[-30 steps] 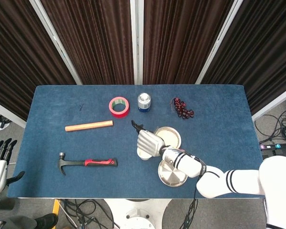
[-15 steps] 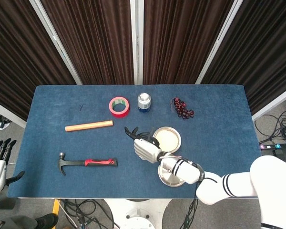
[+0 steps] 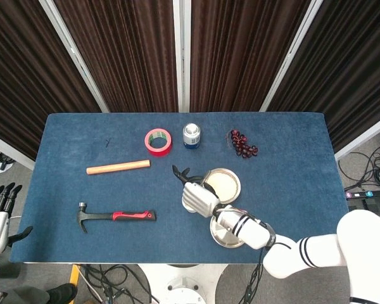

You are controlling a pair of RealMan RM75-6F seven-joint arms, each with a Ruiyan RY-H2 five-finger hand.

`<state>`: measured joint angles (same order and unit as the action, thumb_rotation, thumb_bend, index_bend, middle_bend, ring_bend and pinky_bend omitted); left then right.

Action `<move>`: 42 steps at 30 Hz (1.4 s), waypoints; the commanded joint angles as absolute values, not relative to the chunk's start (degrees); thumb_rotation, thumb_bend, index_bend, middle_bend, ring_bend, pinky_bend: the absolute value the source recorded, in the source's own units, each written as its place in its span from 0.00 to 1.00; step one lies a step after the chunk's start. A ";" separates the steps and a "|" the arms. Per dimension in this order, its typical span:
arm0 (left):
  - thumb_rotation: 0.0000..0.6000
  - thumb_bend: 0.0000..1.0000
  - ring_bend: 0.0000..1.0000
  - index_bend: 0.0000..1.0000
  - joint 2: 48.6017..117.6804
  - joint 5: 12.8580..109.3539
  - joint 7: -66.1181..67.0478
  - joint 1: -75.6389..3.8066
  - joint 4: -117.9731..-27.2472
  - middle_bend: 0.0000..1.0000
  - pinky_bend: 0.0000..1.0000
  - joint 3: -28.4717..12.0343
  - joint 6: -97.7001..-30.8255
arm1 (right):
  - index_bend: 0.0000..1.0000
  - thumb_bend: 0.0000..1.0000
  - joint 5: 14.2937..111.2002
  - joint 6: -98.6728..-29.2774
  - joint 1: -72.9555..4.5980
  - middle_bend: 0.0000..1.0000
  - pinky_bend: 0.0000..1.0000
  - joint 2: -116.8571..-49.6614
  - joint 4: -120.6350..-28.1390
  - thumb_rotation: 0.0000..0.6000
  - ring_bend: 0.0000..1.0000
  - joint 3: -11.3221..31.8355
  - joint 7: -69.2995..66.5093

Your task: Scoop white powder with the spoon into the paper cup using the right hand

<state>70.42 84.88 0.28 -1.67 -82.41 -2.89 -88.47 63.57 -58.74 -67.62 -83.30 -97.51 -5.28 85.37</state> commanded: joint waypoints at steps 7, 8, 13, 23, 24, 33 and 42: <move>1.00 0.02 0.04 0.13 69.89 85.09 1.50 -2.01 -83.47 0.18 0.12 -3.12 -88.49 | 0.66 0.33 70.21 -65.81 -56.81 0.60 0.00 -77.26 -100.67 1.00 0.28 -4.20 57.00; 1.00 0.02 0.04 0.13 69.81 85.10 1.70 -1.99 -83.63 0.18 0.12 -3.12 -88.58 | 0.66 0.33 70.84 -66.10 -55.23 0.60 0.00 -76.03 -101.58 1.00 0.28 -4.63 52.47; 1.00 0.02 0.04 0.13 69.07 85.26 3.06 -2.40 -85.14 0.18 0.12 -3.33 -88.39 | 0.66 0.33 80.00 -69.54 -48.42 0.62 0.00 -73.60 -98.88 1.00 0.31 -8.37 34.75; 1.00 0.02 0.04 0.13 68.44 85.77 4.27 -2.51 -86.49 0.18 0.12 -3.20 -88.71 | 0.66 0.33 88.88 -71.97 -39.43 0.62 0.00 -79.77 -87.12 1.00 0.27 -12.27 15.93; 1.00 0.02 0.04 0.13 68.43 85.67 4.39 -2.50 -86.54 0.18 0.12 -3.19 -88.64 | 0.66 0.33 88.97 -71.69 -39.00 0.61 0.00 -80.36 -86.29 1.00 0.26 -12.23 15.39; 1.00 0.02 0.04 0.13 68.77 85.48 3.69 -2.17 -85.79 0.18 0.12 -2.88 -88.69 | 0.60 0.31 91.68 -70.71 -35.39 0.55 0.00 -87.04 -78.40 1.00 0.19 -11.43 16.49; 1.00 0.02 0.04 0.13 69.00 85.90 2.60 -2.14 -84.97 0.18 0.12 -2.81 -89.00 | 0.40 0.31 91.84 -67.91 -33.14 0.43 0.00 -88.95 -77.46 1.00 0.09 -10.89 20.33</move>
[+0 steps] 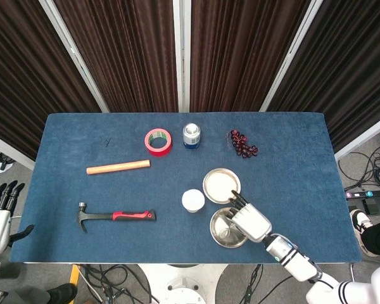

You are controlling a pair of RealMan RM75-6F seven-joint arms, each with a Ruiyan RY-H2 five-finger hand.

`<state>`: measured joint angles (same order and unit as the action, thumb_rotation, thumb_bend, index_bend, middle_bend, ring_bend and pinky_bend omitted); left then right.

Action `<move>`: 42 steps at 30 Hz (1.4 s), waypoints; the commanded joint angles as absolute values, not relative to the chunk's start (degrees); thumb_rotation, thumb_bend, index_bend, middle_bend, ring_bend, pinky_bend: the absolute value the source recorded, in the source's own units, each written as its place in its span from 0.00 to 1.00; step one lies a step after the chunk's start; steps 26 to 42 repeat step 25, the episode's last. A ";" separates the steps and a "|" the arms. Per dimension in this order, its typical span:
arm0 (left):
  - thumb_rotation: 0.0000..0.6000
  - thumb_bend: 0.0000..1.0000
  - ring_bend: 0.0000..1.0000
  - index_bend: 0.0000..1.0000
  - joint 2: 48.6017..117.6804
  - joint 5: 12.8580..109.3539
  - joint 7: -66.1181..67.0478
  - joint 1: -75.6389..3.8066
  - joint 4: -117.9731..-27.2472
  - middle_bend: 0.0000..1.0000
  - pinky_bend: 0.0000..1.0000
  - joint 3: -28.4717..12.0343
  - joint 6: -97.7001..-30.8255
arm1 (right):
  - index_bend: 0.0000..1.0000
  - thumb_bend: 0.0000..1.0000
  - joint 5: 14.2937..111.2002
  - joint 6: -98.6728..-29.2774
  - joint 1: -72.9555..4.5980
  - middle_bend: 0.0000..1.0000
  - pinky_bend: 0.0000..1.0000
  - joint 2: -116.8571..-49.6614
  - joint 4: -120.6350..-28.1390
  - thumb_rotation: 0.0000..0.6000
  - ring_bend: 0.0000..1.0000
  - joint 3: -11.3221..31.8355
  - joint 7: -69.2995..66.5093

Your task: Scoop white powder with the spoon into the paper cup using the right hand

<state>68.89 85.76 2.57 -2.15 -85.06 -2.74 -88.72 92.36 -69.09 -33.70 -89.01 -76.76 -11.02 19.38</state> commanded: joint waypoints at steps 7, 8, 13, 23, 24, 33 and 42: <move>1.00 0.02 0.04 0.13 69.48 85.57 2.44 -2.61 -84.34 0.18 0.12 -2.94 -88.10 | 0.19 0.30 90.70 -70.25 -30.58 0.29 0.00 -84.62 -82.23 1.00 0.03 -9.19 21.86; 1.00 0.02 0.04 0.13 69.54 85.70 2.39 -2.68 -84.26 0.18 0.12 -2.98 -88.17 | 0.19 0.30 90.22 -72.40 -29.43 0.28 0.00 -83.05 -83.07 1.00 0.03 -8.47 21.83; 1.00 0.02 0.04 0.13 69.86 85.90 1.84 -2.76 -83.93 0.18 0.12 -2.85 -88.10 | 0.18 0.30 85.06 -81.14 -22.75 0.26 0.00 -74.30 -87.99 1.00 0.09 -5.83 18.38; 1.00 0.02 0.04 0.13 70.86 85.35 3.35 -3.06 -84.92 0.18 0.08 -2.80 -87.35 | 0.01 0.30 85.38 -90.50 -13.64 0.12 0.00 -63.42 -95.66 1.00 0.00 -5.45 5.86; 1.00 0.02 0.04 0.13 70.99 85.25 3.51 -3.08 -84.86 0.18 0.08 -2.81 -87.26 | 0.01 0.30 85.57 -90.50 -13.42 0.12 0.00 -63.25 -95.79 1.00 0.00 -5.33 5.84; 1.00 0.02 0.04 0.13 71.11 85.15 3.69 -3.11 -84.80 0.18 0.08 -2.84 -87.20 | 0.01 0.30 85.66 -90.29 -13.26 0.13 0.00 -63.19 -95.87 1.00 0.00 -5.23 6.01; 1.00 0.02 0.04 0.13 71.11 85.15 3.69 -3.11 -84.80 0.18 0.08 -2.84 -87.20 | 0.01 0.30 85.66 -90.29 -13.26 0.13 0.00 -63.19 -95.87 1.00 0.00 -5.23 6.01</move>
